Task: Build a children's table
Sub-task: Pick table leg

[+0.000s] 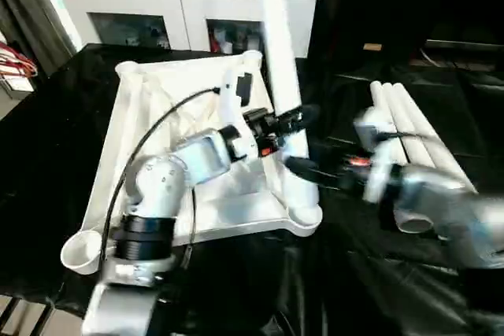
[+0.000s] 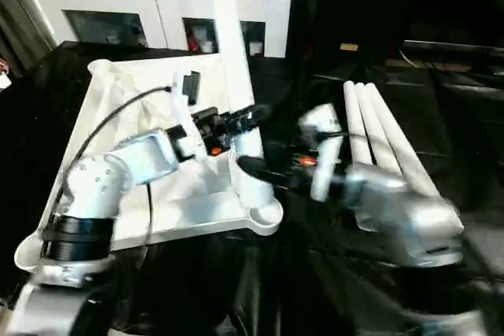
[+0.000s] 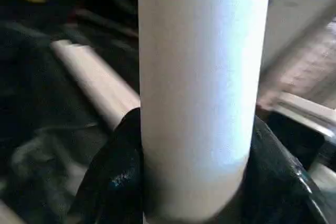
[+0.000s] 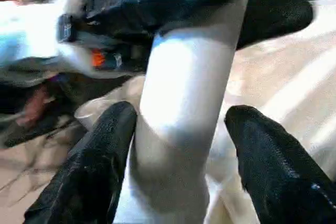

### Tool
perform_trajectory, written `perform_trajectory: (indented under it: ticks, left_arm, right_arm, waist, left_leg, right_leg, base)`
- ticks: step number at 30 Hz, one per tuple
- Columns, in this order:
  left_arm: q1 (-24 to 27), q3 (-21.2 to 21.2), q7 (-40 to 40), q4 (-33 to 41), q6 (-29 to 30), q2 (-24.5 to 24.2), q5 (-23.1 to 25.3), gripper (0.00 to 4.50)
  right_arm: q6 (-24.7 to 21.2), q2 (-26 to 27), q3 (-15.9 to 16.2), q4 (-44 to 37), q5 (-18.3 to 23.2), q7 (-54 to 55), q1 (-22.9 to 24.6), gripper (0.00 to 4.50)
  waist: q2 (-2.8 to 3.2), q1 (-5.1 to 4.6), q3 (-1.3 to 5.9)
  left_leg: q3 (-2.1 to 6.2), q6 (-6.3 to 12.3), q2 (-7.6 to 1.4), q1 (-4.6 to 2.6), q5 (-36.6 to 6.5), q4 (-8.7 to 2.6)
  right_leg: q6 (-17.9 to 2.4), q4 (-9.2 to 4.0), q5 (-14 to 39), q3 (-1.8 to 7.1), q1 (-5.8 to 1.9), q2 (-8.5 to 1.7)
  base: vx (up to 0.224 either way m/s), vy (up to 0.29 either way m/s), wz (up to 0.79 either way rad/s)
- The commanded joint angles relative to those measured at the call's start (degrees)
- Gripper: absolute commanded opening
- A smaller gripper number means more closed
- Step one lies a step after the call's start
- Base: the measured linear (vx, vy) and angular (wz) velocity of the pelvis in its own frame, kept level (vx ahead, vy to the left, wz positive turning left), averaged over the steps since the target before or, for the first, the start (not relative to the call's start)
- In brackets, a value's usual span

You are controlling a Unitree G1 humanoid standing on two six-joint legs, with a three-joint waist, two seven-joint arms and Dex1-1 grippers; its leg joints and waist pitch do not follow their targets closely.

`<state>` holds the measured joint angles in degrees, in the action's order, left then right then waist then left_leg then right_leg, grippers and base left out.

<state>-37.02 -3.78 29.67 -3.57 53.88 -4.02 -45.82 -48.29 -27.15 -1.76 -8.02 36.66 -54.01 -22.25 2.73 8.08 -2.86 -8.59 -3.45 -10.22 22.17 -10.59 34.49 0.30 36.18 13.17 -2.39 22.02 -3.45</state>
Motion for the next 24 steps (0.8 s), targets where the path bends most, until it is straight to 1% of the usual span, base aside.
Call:
perform_trajectory:
  ticks: [1, 2, 4, 5, 9, 10, 12, 13, 14, 17, 20, 23, 24]
  left_arm:
    - [-1.2, 0.8, 4.7, 1.6, 0.4, -0.6, -2.4, 1.96]
    - [-1.1, 1.0, 5.2, 1.7, 0.4, -0.8, -2.5, 1.96]
    - [-0.7, 2.6, 9.1, 3.1, -0.2, -1.8, -2.8, 1.96]
    - [-0.5, 3.2, 10.3, 3.5, -0.4, -1.9, -2.9, 1.96]
    - [-0.4, 3.5, 10.7, 3.2, -0.5, -1.2, -2.8, 1.95]
    - [-0.4, 3.5, 11.0, 3.0, -0.6, -0.9, -3.0, 1.95]
    - [-0.5, 3.4, 11.1, 2.9, -0.7, -0.7, -3.2, 1.95]
    - [-0.5, 3.3, 11.1, 2.9, -0.9, -0.5, -3.3, 1.95]
    - [-0.5, 3.3, 11.1, 2.9, -0.9, -0.5, -3.3, 1.95]
    - [-0.5, 3.4, 11.8, 2.6, -1.3, -0.5, -3.1, 1.95]
    - [-0.3, 3.2, 11.8, 2.8, -1.1, -0.3, -3.1, 1.95]
    - [0.1, 3.1, 10.8, 3.4, -0.7, -0.4, -2.9, 1.95]
    - [0.1, 3.0, 10.4, 3.4, -0.6, -0.3, -2.9, 2.3]
  right_arm:
    - [-0.9, -0.8, 0.7, -0.2, 1.8, -3.2, -0.8, 3.1]
    - [-1.0, -0.9, 0.8, -0.2, 1.8, -3.4, -0.9, 3.1]
    - [-1.5, -1.4, 1.5, 0.2, 2.2, -4.9, -1.5, 3.1]
    - [-1.7, -1.4, 1.9, 0.9, 2.2, -5.2, -2.1, 3.1]
    - [-2.0, -1.6, 2.6, 2.1, 2.5, -6.0, -3.0, 3.1]
    - [-2.4, -1.8, 2.9, 2.4, 2.8, -6.3, -3.3, 2.81]
    - [-2.7, -1.8, 3.0, 2.5, 2.9, -6.4, -3.4, 2.74]
    - [-3.2, -1.8, 3.0, 2.7, 3.2, -6.4, -3.4, 2.71]
    - [-3.2, -1.8, 3.0, 2.7, 3.2, -6.4, -3.4, 2.49]
    - [-3.6, -1.8, 3.0, 2.8, 3.4, -6.9, -3.4, 2.37]
    - [-3.6, -2.0, 3.0, 2.5, 3.7, -7.0, -3.2, 2.08]
    - [-3.1, -1.5, 3.1, 2.4, 3.5, -5.8, -3.0, 2.0]
    - [-3.0, -1.5, 3.1, 2.4, 3.4, -5.6, -2.9, 1.96]
  waist:
    - [-1.23, 0.08, 4.09]
    - [-1.23, 0.08, 4.09]
    - [-1.45, 0.13, 4.18]
    - [-1.46, 0.12, 4.17]
    - [-1.47, 0.09, 4.07]
    - [-1.61, 0.13, 4.02]
    - [-1.55, 0.13, 4.04]
    - [-1.68, 0.11, 4.1]
    - [-1.66, 0.14, 4.14]
    - [-1.69, 0.17, 4.15]
    - [-1.73, 0.24, 4.19]
    - [-1.72, 0.28, 4.23]
    - [-1.74, 0.27, 4.21]
  left_leg:
    - [0.12, 3.19, -2.01, -0.68, -1.1, -2.95]
    - [0.12, 3.19, -2.01, -0.68, -1.1, -2.95]
    - [0.06, 3.84, -2.12, -0.66, -0.4, -2.89]
    - [0.09, 4.06, -2.1, -0.66, -0.2, -2.9]
    - [-0.02, 3.76, -2.11, -0.66, -1.0, -2.92]
    - [-0.05, 3.55, -2.13, -0.63, -1.3, -2.98]
    - [-0.01, 3.46, -2.14, -0.61, -1.1, -2.99]
    - [-0.01, 3.53, -2.1, -0.62, -0.8, -2.96]
    - [0.01, 3.61, -2.08, -0.61, -0.5, -2.94]
    - [-0.04, 3.72, -2.06, -0.58, -0.6, -2.88]
    - [-0.01, 3.79, -2.08, -0.59, -0.1, -2.88]
    - [-0.02, 3.81, -2.05, -0.54, 0.1, -2.84]
    - [-0.03, 3.81, -2.03, -0.54, 0.1, -2.82]
  right_leg:
    - [-13.3, -3.48, -4.1, 2.25, -3.21, -3.98]
    - [-13.3, -3.48, -4.1, 2.25, -3.21, -3.98]
    - [-13.9, -3.34, -4.6, 2.25, -3.16, -4.06]
    - [-14.1, -3.29, -4.4, 2.2, -3.18, -4.1]
    - [-14.1, -3.51, -2.3, 2.19, -3.14, -4.16]
    - [-13.8, -3.6, -1.4, 2.26, -3.22, -4.19]
    - [-13.6, -3.56, -1.4, 2.23, -3.17, -4.14]
    - [-13.6, -3.51, -1.8, 2.22, -3.23, -4.11]
    - [-13.6, -3.46, -2.1, 2.21, -3.22, -4.1]
    - [-13.5, -3.51, -2.0, 2.2, -3.15, -4.11]
    - [-13.5, -3.41, -2.5, 2.19, -3.15, -4.09]
    - [-13.6, -3.35, -2.8, 2.17, -3.18, -4.1]
    - [-13.6, -3.39, -2.8, 2.18, -3.15, -4.08]
  base:
    - [0.0, 0.0, 0.0]
    - [0.0, 0.0, 0.0]
    - [0.0, 0.0, 0.0]
    - [0.0, 0.0, 0.0]
    - [0.0, 0.0, 0.0]
    - [0.0, 0.0, 0.0]
    - [0.0, 0.0, 0.0]
    - [0.0, 0.0, 0.0]
    - [0.0, 0.0, 0.0]
    - [0.0, 0.0, 0.0]
    - [0.0, 0.0, 0.0]
    - [0.0, 0.0, 0.0]
    - [0.0, 0.0, 0.0]
